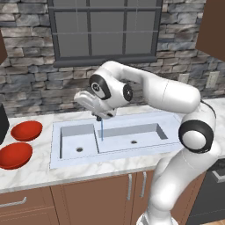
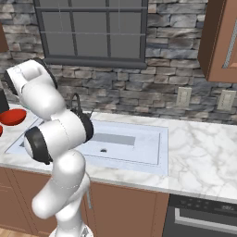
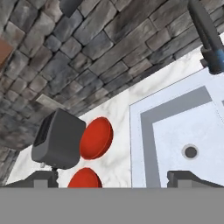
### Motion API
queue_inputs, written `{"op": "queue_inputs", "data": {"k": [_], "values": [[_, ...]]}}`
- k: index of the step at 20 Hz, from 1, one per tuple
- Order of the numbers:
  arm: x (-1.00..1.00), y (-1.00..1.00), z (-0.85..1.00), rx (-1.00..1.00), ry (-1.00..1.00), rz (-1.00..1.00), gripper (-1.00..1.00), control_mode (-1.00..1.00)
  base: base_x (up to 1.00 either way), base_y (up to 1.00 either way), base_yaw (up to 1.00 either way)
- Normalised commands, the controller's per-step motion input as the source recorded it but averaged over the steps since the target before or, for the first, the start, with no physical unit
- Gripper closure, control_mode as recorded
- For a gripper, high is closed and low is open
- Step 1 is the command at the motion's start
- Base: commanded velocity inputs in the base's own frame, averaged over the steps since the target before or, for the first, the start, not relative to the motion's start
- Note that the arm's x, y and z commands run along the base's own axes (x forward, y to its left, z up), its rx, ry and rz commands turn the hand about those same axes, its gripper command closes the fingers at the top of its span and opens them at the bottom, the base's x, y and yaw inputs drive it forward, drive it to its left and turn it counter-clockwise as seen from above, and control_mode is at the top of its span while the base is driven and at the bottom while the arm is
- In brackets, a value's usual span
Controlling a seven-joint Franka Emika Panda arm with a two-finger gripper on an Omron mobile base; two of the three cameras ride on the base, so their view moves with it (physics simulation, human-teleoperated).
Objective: Rinse each bowl for a few seconds and place them down in the sink or on the counter.
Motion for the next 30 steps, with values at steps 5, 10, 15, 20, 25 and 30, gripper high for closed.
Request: {"op": "queue_inputs", "data": {"k": [5,10,15,20,25,30], "values": [[0.24,0.49,0.29,-0.24,0.39,0.00,-1.00,-1.00,0.00,0.00,0.00],[0.30,0.33,0.20,-0.18,0.32,0.00,-1.00,-1.00,0.00,0.00,0.00],[0.33,0.25,0.21,-0.15,0.30,0.00,-1.00,-1.00,0.00,0.00,0.00],[0.30,0.30,0.25,-0.15,0.29,0.00,-1.00,-1.00,0.00,0.00,0.00],[0.27,0.17,0.33,-0.12,0.20,0.00,-1.00,-1.00,0.00,0.00,0.00],[0.28,0.06,0.40,-0.09,0.17,0.00,-1.00,-1.00,0.00,0.00,0.00]]}}
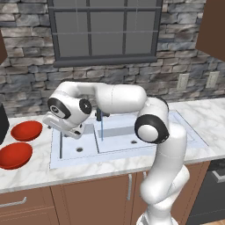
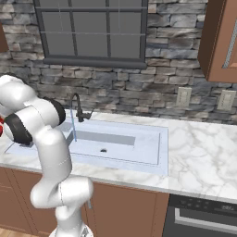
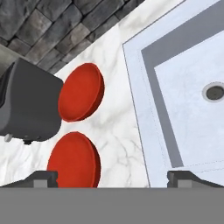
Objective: Rinse each bowl for a few seconds and place them down in the sink or on the counter.
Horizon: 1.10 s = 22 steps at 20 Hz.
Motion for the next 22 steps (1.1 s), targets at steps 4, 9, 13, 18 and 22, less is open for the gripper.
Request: {"op": "queue_inputs", "data": {"k": [4,9,13,18,22], "values": [[0.28,0.06,0.40,-0.10,0.17,0.00,-1.00,-1.00,0.00,0.00,0.00],[0.33,0.23,0.33,-0.14,0.13,0.00,-1.00,-1.00,0.00,0.00,0.00],[0.37,0.28,0.34,-0.16,0.07,-0.01,-1.00,-1.00,0.00,0.00,0.00],[0.38,0.26,0.32,-0.17,0.06,-0.05,-1.00,-1.00,0.00,0.00,0.00],[0.38,0.39,0.20,-0.19,0.10,-0.07,-1.00,-1.00,0.00,0.00,0.00]]}}
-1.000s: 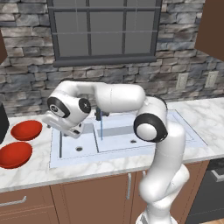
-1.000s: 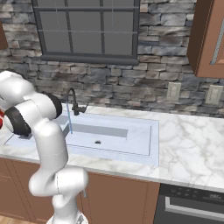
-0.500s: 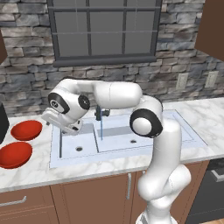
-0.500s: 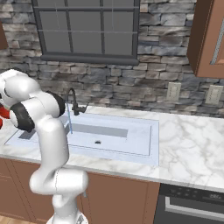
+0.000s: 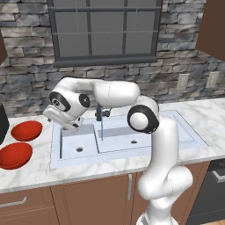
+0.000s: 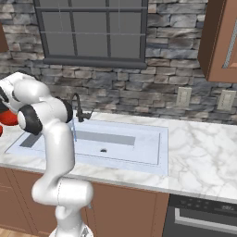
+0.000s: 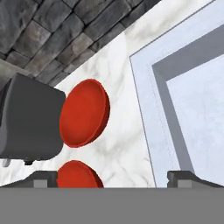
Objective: Rinse each bowl for a few seconds and place them down in the sink or on the counter.
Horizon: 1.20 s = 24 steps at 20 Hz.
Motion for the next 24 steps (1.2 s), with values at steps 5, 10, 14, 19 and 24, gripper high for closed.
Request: {"op": "queue_inputs", "data": {"k": [5,10,14,19,24], "values": [[0.40,0.41,0.13,-0.20,0.15,-0.05,-1.00,-1.00,0.00,0.00,0.00],[0.34,0.49,0.12,-0.20,0.15,-0.03,-1.00,-1.00,0.00,0.00,0.00],[0.30,0.49,0.17,-0.20,0.13,-0.02,-1.00,-1.00,0.00,0.00,0.00],[0.32,0.40,0.24,-0.20,0.14,-0.01,-1.00,-1.00,0.00,0.00,0.00],[0.34,0.47,0.22,-0.22,0.15,-0.02,-1.00,-1.00,0.00,0.00,0.00]]}}
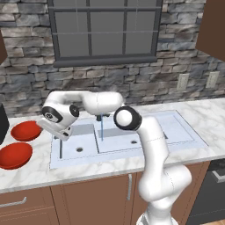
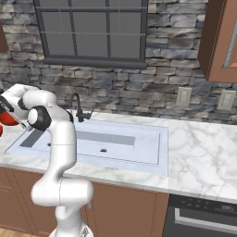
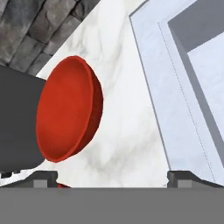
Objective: Rinse each bowl for a few seconds and place them down in the sink or on the counter.
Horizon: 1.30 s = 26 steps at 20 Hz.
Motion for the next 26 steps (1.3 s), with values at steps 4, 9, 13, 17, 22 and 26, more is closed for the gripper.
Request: {"op": "queue_inputs", "data": {"k": [4,9,13,17,22,26], "values": [[0.39,0.50,0.27,-0.24,0.16,-0.04,-1.00,-1.00,0.00,0.00,0.00],[0.41,0.36,0.35,-0.22,0.16,-0.04,-1.00,-1.00,0.00,0.00,0.00],[0.38,0.40,0.42,-0.22,0.17,-0.04,-1.00,-1.00,0.00,0.00,0.00],[0.35,0.44,0.48,-0.23,0.18,-0.05,-1.00,-1.00,0.00,0.00,0.00],[0.38,0.45,0.48,-0.23,0.18,-0.05,-1.00,-1.00,0.00,0.00,0.00],[0.40,0.42,0.52,-0.23,0.20,-0.06,-1.00,-1.00,0.00,0.00,0.00]]}}
